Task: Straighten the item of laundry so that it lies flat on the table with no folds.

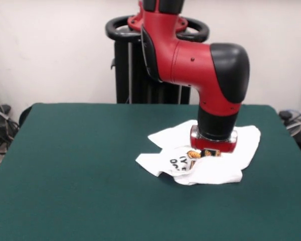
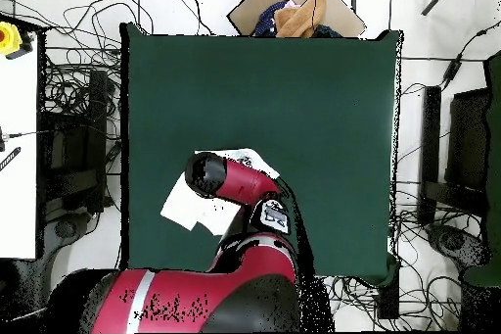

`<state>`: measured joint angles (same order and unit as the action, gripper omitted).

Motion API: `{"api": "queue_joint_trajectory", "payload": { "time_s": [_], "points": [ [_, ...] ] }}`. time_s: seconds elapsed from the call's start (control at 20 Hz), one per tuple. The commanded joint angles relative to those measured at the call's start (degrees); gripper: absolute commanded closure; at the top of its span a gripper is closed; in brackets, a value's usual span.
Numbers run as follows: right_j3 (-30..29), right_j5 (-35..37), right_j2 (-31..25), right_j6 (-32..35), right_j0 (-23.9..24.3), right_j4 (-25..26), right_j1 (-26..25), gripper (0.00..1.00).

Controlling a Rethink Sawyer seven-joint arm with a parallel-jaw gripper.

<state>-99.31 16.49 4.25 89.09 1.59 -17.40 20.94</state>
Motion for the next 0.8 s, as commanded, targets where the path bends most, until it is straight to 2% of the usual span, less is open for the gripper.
{"api": "queue_joint_trajectory", "payload": {
  "time_s": [0.05,0.2,0.35,0.55,0.8],
  "points": [
    [6.4,-9.4,-9.4,15.8,2.2,-6.0,-1.7,1.0],
    [7.6,-7.4,-8.7,16.2,1.7,-7.2,-1.5,1.0],
    [9.4,-11.0,-11.0,13.7,3.6,-5.5,-3.0,1.0],
    [13.9,-10.8,-8.5,14.3,1.2,-6.9,-5.9,1.0],
    [18.8,-10.8,-6.4,17.4,-2.7,-11.5,-9.1,1.0]
  ]
}}
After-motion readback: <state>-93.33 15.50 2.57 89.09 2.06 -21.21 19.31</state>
